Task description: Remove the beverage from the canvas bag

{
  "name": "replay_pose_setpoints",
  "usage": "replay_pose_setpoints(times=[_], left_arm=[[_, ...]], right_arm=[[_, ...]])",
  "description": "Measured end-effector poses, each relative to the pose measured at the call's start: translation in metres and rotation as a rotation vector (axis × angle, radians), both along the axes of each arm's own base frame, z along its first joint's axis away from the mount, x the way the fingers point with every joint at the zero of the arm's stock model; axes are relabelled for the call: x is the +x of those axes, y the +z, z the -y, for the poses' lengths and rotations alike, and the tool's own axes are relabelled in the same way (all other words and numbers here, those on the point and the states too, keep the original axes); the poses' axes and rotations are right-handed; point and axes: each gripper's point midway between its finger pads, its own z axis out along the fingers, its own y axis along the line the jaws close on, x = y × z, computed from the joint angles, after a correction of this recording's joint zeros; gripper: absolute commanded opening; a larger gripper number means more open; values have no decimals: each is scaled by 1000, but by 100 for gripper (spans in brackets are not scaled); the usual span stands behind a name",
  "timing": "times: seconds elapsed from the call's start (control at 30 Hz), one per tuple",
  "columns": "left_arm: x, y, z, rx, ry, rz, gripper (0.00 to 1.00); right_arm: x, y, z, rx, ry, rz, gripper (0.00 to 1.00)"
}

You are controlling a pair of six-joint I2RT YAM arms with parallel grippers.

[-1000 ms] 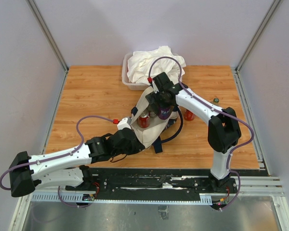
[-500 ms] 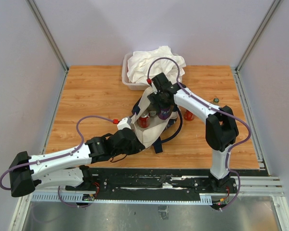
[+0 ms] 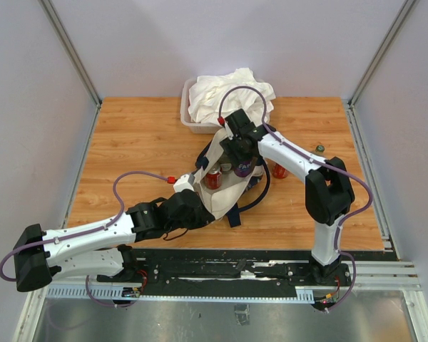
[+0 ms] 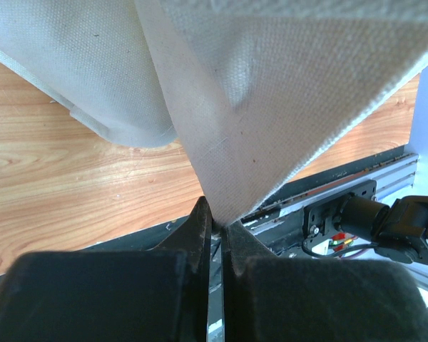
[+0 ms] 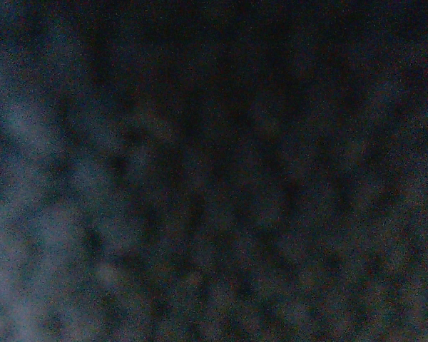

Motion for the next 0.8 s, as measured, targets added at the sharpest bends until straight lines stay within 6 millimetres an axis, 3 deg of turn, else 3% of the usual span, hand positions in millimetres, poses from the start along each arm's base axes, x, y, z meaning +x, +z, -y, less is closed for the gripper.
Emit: replay_pose_setpoints(times=[0.03, 0.07, 0.5, 0.63, 0.8], left_arm=[[0, 0, 0, 0, 0, 0, 1], [0, 0, 0, 0, 0, 0, 0], [0, 0, 0, 0, -1, -1, 0], [0, -1, 0, 3, -1, -2, 0], [-1, -1, 0, 3, -1, -3, 1]], right_arm=[[0, 0, 0, 1, 1, 2, 13], [0, 1, 0, 4, 2, 3, 2], [-11, 15, 3, 38, 25, 1, 1], [-17, 36, 2, 73, 37, 17, 1], [-20, 77, -1, 120, 52, 73, 1]])
